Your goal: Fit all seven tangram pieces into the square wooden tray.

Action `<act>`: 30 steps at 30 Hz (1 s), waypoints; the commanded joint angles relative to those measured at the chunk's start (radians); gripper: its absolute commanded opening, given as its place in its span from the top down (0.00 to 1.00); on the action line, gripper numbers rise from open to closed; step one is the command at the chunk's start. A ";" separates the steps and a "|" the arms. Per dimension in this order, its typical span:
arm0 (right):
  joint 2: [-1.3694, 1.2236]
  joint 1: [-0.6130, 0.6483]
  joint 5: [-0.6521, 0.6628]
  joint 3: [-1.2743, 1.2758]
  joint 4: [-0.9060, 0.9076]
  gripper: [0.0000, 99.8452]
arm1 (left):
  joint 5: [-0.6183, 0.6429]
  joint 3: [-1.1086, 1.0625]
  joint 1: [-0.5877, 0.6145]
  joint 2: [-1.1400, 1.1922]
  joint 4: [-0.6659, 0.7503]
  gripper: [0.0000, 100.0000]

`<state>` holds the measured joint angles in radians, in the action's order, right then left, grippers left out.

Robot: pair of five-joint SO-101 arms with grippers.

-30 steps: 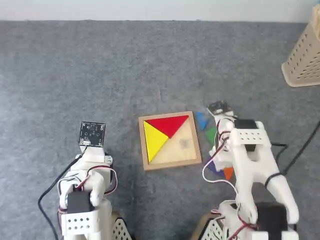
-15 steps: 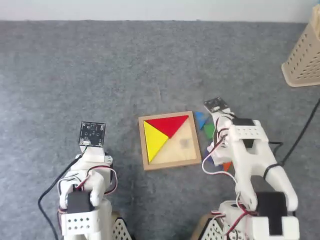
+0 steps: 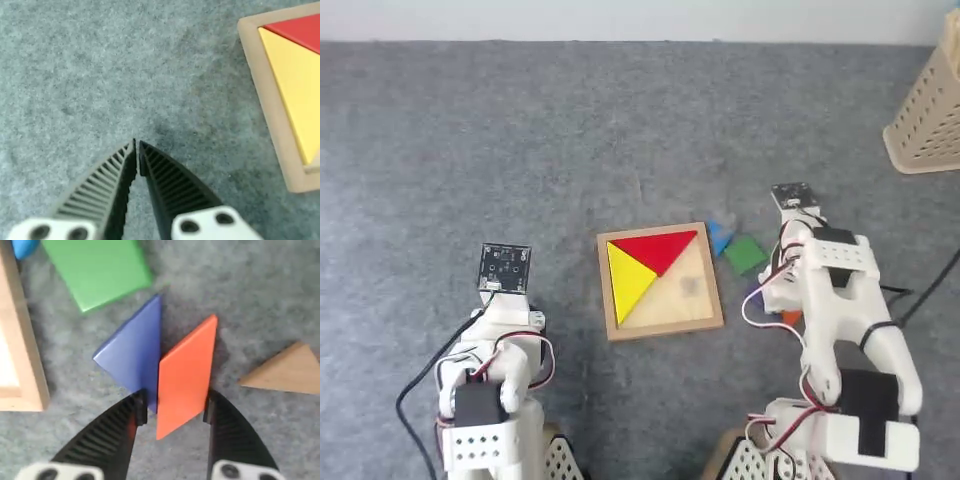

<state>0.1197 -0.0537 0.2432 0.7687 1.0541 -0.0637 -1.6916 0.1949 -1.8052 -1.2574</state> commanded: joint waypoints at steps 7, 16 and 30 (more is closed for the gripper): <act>-0.013 -0.002 0.123 -0.126 0.007 0.78 | -0.005 0.007 0.000 -0.018 -0.006 0.99; -0.025 0.008 0.161 -0.146 0.005 0.71 | -0.005 0.007 0.000 -0.018 -0.006 0.99; -0.200 0.022 0.169 -0.130 -0.001 0.81 | -0.005 0.007 0.000 -0.018 -0.006 0.99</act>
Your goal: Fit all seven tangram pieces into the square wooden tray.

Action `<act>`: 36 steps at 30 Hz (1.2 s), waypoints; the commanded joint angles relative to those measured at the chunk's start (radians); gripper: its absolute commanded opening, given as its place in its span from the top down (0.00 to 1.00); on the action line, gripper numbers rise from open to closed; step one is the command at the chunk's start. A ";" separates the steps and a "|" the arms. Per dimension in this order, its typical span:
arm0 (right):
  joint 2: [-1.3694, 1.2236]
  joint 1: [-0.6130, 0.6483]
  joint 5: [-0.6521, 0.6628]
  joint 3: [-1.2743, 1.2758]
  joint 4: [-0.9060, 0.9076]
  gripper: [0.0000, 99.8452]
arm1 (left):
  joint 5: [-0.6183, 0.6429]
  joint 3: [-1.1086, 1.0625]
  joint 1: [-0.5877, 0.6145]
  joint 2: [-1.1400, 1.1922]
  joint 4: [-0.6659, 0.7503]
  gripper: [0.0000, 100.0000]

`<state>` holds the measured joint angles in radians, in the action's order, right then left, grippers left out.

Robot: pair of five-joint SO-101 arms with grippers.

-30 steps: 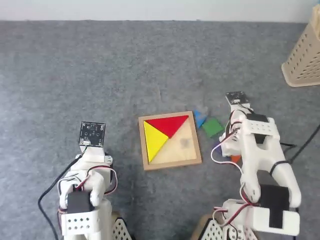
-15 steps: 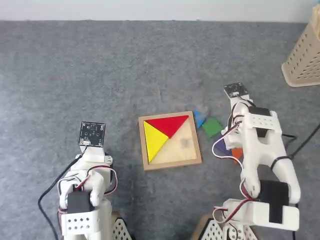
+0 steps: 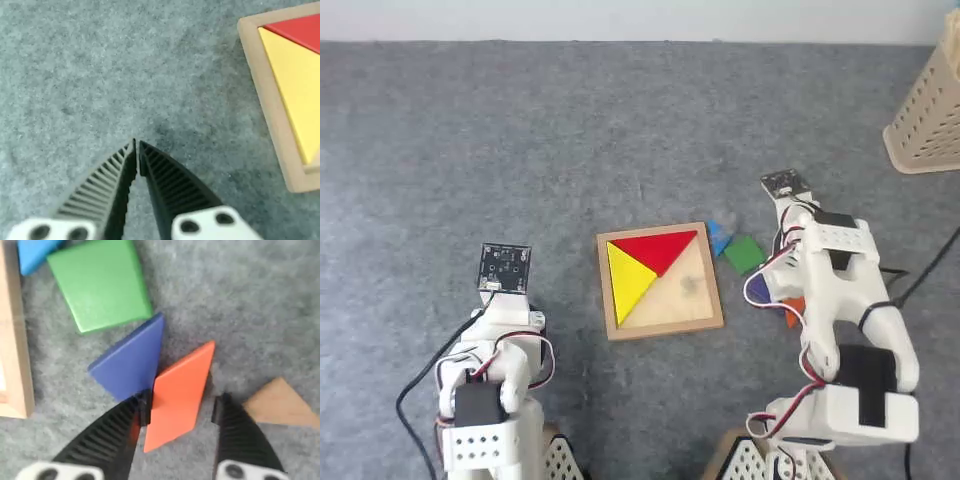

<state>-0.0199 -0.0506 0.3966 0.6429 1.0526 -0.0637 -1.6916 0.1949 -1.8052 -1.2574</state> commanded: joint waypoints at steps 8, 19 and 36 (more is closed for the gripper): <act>-0.068 0.013 -0.018 -0.025 0.016 0.87 | -0.005 0.007 0.000 -0.018 -0.006 0.99; -0.054 0.015 -0.249 -0.189 0.027 0.99 | -0.005 0.007 0.000 -0.018 -0.006 0.99; 0.081 0.110 -0.018 -0.006 0.070 0.78 | -0.005 0.007 0.000 -0.018 -0.006 0.99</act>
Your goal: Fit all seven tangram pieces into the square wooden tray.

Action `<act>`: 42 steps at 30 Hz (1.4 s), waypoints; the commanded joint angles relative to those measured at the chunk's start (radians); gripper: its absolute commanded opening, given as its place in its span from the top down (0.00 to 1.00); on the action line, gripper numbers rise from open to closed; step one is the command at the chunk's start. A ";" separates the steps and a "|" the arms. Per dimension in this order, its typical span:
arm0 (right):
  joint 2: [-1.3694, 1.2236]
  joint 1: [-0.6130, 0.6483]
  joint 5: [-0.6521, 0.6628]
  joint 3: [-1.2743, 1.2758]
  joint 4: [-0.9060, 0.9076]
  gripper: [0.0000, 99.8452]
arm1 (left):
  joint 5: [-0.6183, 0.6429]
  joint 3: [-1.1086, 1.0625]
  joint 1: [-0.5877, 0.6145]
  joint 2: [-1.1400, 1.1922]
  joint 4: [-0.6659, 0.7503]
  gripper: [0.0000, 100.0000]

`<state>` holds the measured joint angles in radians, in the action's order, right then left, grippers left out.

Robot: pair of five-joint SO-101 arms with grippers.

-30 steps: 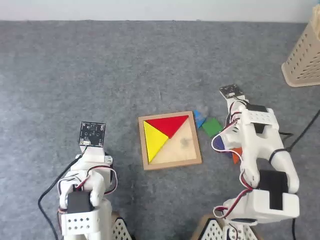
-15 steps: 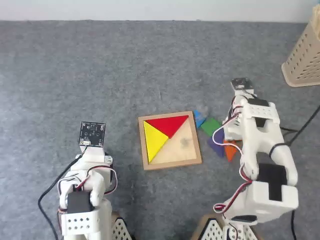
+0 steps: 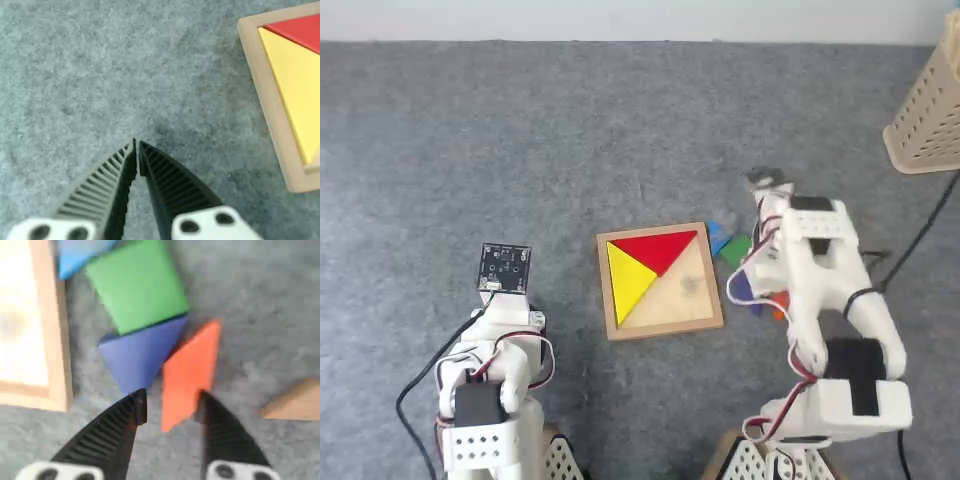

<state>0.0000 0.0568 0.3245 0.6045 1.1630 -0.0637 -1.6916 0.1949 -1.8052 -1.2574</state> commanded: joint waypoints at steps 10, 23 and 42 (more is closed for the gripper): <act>0.061 -0.036 0.060 0.015 -0.068 0.78 | -0.005 0.007 0.000 -0.018 -0.006 0.99; 0.272 0.007 0.052 -0.037 0.088 0.78 | -0.005 0.007 0.000 -0.018 -0.006 0.99; 0.113 0.162 -0.035 0.012 -0.012 0.78 | -0.005 0.007 0.000 -0.018 -0.006 0.99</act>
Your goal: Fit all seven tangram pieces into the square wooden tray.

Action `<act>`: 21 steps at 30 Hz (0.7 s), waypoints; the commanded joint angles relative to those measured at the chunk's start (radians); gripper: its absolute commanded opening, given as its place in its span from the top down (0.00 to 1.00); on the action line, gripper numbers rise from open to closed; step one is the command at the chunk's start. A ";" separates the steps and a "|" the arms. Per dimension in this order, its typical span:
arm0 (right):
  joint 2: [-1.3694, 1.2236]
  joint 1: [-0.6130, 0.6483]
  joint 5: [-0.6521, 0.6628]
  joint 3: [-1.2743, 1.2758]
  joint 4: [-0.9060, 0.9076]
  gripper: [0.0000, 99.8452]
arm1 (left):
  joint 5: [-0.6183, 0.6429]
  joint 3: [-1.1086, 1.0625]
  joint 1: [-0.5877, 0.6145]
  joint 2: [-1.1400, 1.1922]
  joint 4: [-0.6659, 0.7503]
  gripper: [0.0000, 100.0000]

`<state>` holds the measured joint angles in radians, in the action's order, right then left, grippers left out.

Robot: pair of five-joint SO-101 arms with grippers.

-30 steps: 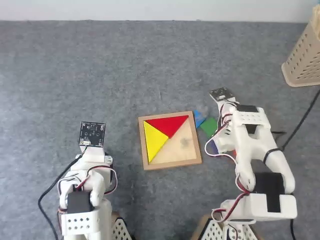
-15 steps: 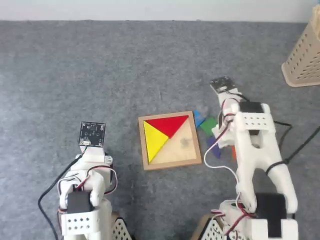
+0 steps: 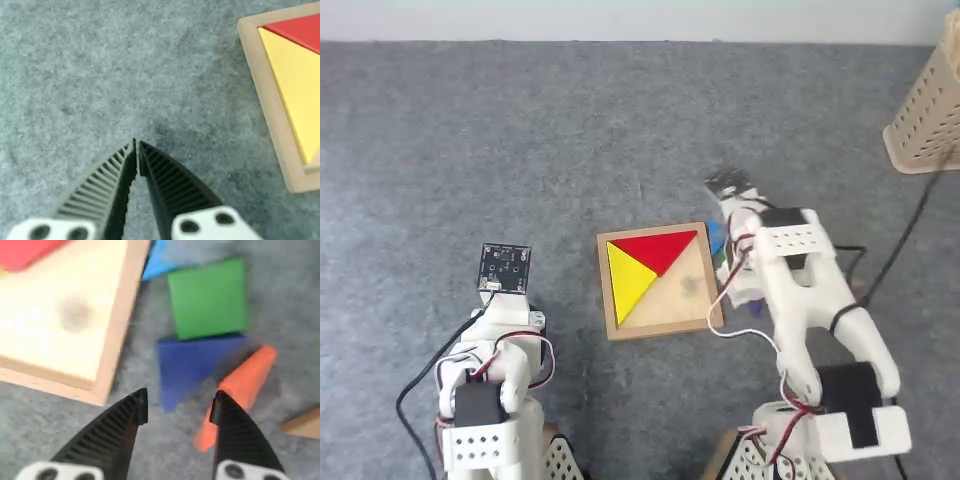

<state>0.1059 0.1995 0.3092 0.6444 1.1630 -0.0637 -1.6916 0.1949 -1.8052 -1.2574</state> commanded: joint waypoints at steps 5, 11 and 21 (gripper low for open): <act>0.018 0.018 -0.015 -0.037 0.018 0.78 | -0.005 0.007 0.000 -0.018 -0.006 0.99; 0.177 -0.119 0.077 -0.089 0.145 0.78 | -0.005 0.007 0.000 -0.018 -0.006 0.99; 0.001 -0.148 0.181 -0.092 0.058 0.72 | -0.005 0.007 0.000 -0.018 -0.006 0.99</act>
<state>0.1611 0.0675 0.4703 0.6061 1.2766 -0.0637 -1.6916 0.1949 -1.8052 -1.2574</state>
